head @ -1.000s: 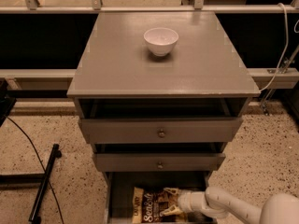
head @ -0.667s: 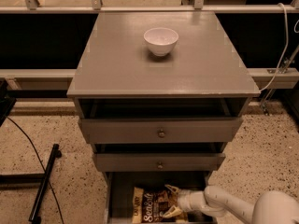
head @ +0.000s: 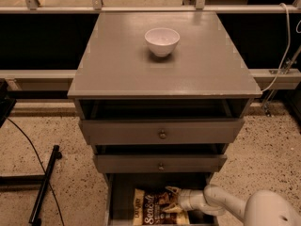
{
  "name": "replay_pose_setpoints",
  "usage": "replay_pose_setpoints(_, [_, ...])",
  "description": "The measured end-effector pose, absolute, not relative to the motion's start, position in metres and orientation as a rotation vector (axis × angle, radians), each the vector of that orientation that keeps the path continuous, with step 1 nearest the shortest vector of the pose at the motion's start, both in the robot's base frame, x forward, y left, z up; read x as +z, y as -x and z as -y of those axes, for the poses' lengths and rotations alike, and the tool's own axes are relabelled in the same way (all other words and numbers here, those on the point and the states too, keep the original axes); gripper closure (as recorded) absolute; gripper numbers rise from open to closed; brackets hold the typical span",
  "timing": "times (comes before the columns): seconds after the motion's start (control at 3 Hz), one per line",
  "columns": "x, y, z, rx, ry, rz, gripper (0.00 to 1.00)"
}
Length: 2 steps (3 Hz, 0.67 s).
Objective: Pick brown chip bag from bottom drawer and place on counter
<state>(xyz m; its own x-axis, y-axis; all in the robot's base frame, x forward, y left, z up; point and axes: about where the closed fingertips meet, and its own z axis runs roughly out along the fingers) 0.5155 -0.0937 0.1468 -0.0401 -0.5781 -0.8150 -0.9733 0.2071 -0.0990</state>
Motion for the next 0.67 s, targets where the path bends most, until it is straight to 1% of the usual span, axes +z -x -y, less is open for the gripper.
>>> replay_pose_setpoints(0.67, [0.136,-0.5103,0.0965,0.658,1.436,-1.753,0.79])
